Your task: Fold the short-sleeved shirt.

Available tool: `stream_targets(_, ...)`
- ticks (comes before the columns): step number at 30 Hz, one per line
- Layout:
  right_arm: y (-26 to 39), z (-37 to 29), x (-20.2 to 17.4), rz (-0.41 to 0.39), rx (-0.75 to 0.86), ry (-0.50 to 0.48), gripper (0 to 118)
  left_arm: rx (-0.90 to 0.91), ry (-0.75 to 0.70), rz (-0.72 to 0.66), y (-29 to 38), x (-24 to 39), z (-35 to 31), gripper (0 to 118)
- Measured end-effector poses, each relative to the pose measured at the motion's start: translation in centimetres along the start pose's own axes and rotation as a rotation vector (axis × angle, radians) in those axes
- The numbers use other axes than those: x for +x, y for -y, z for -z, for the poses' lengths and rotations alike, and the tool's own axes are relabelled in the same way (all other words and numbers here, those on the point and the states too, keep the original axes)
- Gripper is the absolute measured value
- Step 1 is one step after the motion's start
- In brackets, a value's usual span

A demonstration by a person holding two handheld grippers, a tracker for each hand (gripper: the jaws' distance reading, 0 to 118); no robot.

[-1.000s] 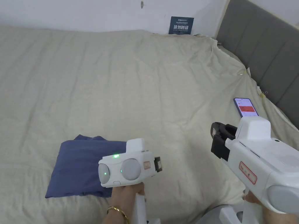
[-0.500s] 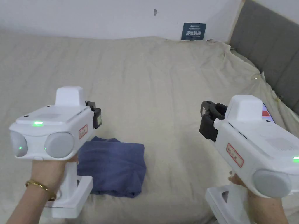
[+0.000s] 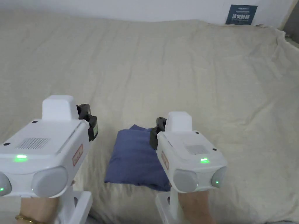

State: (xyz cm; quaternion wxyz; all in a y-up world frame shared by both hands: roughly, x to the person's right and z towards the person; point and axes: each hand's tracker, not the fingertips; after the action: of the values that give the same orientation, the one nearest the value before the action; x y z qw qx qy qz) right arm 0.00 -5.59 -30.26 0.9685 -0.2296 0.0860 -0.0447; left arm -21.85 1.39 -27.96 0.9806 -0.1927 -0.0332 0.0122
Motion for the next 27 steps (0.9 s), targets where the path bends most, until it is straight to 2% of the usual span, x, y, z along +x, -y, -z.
stream_targets(7, 8.0, 4.1, -1.3, -0.023, -0.221, 0.023, 0, -0.069, 0.013, -0.036, 1.5, -1.6, 2.0, 0)
stream_targets(10, 8.9, 3.4, -1.2, -0.022, -0.148, 0.030, 0, -0.103, 0.052, -0.051, 1.8, -2.0, 2.9, 0)
stream_targets(12, 8.0, 3.9, -1.0, -0.018, -0.192, 0.029, 0, -0.130, 0.098, -0.072, 1.6, -2.3, 3.8, 4)
stream_targets(13, 8.1, 4.0, -0.7, 0.000, -0.195, 0.023, 0, -0.159, 0.126, -0.091, 1.5, -2.5, 4.3, 17)
stream_targets(14, 8.2, 4.0, -0.4, 0.027, -0.199, 0.015, 0, -0.194, 0.169, -0.122, 1.0, -3.1, 5.0, 36)
stream_targets(16, 8.1, 3.9, -0.4, 0.038, -0.197, 0.013, 0, -0.269, 0.275, -0.196, 0.4, -4.0, 6.7, 93)
stream_targets(17, 8.0, 3.9, -0.4, 0.037, -0.199, 0.013, 0, -0.298, 0.330, -0.227, 0.3, -4.5, 7.7, 109)
stream_targets(18, 7.9, 3.9, -0.4, 0.032, -0.202, 0.012, 0, -0.342, 0.395, -0.256, 0.0, -4.8, 8.6, 117)
stream_targets(20, 7.8, 3.9, -0.3, 0.036, -0.209, 0.008, 0, -0.447, 0.518, -0.285, 0.2, -5.6, 11.0, 118)
stream_targets(25, 7.6, 3.9, 0.0, 0.065, -0.225, -0.004, 0, -0.766, 0.635, -0.426, 3.2, -6.8, 17.4, 117)
stream_targets(27, 7.5, 3.9, 0.1, 0.064, -0.229, -0.007, 0, -0.846, 0.669, -0.440, 4.5, -6.8, 18.8, 107)
